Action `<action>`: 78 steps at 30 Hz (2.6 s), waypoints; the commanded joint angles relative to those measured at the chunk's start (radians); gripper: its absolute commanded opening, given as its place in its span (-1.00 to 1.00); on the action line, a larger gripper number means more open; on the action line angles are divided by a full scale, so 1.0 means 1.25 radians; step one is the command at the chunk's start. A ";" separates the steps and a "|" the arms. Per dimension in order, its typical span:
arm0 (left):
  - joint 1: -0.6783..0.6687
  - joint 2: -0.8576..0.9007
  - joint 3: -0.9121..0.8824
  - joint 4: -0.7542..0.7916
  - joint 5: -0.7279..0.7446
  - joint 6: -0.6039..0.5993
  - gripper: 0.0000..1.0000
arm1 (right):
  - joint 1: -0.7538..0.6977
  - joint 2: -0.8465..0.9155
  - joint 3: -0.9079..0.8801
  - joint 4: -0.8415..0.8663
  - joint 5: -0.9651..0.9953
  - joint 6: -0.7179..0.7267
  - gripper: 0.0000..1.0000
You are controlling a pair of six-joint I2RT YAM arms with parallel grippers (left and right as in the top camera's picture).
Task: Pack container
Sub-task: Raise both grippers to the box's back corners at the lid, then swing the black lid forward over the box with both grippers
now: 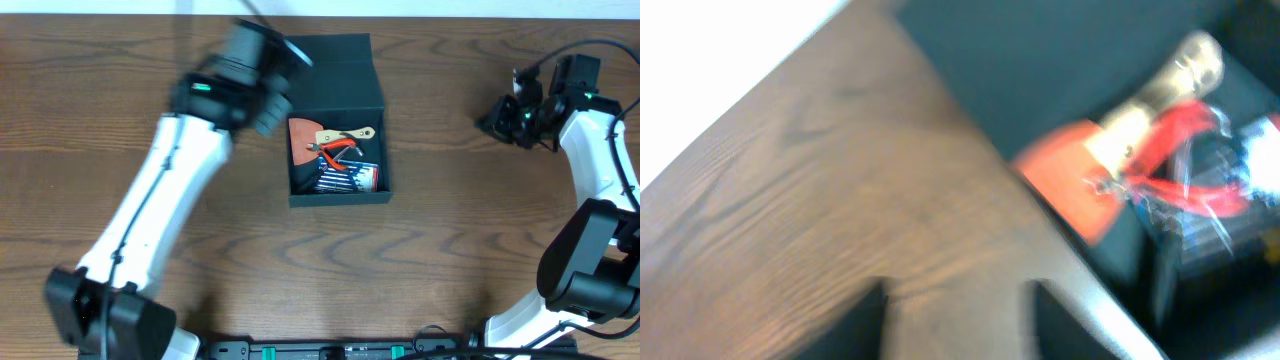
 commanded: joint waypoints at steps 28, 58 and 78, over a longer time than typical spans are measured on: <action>0.275 0.468 0.004 0.299 0.713 -0.316 -0.89 | 0.179 0.379 -0.001 0.704 -0.266 0.404 -0.97; 0.200 0.516 0.005 0.464 0.715 -0.367 -0.89 | 0.243 0.425 0.000 0.955 -0.304 0.435 -0.98; 0.186 0.344 0.005 0.477 0.670 -0.352 -0.89 | 0.236 0.336 0.009 1.156 -0.422 0.709 -0.98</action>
